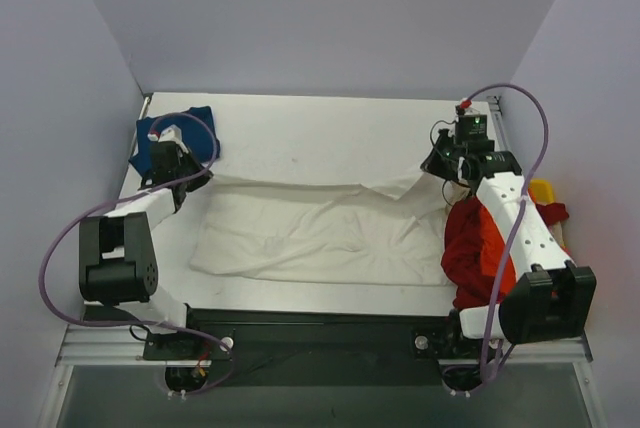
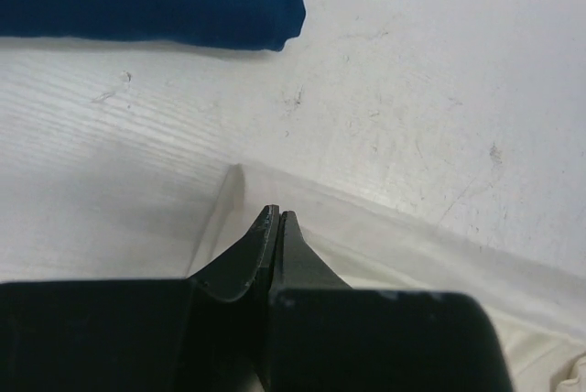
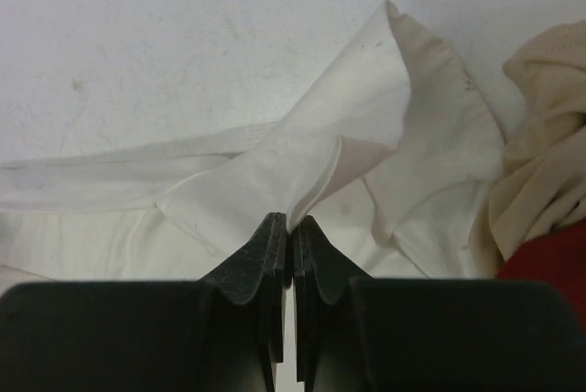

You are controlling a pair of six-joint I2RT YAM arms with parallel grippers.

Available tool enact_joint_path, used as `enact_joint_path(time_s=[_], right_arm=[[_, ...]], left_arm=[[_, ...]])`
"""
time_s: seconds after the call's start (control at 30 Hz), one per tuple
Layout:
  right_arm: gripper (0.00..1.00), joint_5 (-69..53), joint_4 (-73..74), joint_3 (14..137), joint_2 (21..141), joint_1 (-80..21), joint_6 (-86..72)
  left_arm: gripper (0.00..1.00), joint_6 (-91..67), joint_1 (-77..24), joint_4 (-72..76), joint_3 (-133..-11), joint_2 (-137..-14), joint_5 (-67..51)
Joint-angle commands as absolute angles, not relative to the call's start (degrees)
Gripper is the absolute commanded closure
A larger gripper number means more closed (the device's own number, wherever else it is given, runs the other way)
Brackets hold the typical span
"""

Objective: Fold and stack the t-shirts
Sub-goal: Fold the other side of the tshirt into a rectangle

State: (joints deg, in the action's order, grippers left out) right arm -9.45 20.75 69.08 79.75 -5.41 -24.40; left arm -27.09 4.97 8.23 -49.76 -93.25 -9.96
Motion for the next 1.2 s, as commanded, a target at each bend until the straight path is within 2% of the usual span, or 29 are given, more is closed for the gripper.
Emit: enact_joint_path(time_s=[0.0,0.3,0.73,0.77,0.8,0.83,0.87,0.9,0.93,1.0,1.1,1.17], right_arm=[[1.0,-6.07,21.09,63.12,72.98,-5.98,-24.78],[1.0,-3.96,23.38,50.64,59.07,-7.46,-26.01],[1.0,4.21,24.78,42.54,55.46,-16.25,-28.65],[1.0,4.83,24.87,41.93,55.28,-16.52,-28.91],[1.0,6.31,25.22,41.58,55.28,-16.52,-29.0],[0.97,7.02,25.49,41.4,55.28,-16.52,-29.35],[0.91,7.9,25.75,41.31,55.37,-16.61,-29.44],[0.71,8.87,26.54,41.4,55.55,-16.87,-29.62],[0.63,10.79,26.8,41.48,55.55,-17.14,-29.45],[0.5,12.82,27.07,41.4,55.28,-18.71,-29.44],[0.45,15.81,26.9,41.57,54.14,-21.44,-29.44],[0.46,15.39,26.28,41.22,52.74,-25.12,-29.27]], left_arm=[[1.0,-28.04,5.1,10.19,-47.03,-87.29,-6.95],[1.0,-29.62,5.1,12.12,-36.92,-76.75,-4.04],[1.0,-30.23,5.1,8.27,-28.31,-65.39,-0.44],[0.97,-30.32,5.1,7.83,-28.04,-64.43,-0.44],[0.88,-30.41,5.1,6.95,-27.69,-63.9,0.95],[0.66,-30.41,5.1,6.6,-27.34,-63.2,1.84],[0.57,-30.41,5.1,6.24,-26.81,-62.5,2.37],[0.5,-30.32,5.1,5.28,-26.63,-60.75,2.9],[0.42,-30.15,5.1,4.84,-26.54,-59.78,4.29],[0.39,-29.53,4.75,3.79,-26.19,-56.35,4.92],[0.37,-28.48,3.7,3.69,-25.58,-52.04,4.92],[0.36,-28.04,2.56,4.3,-25.31,-50.37,4.22]])
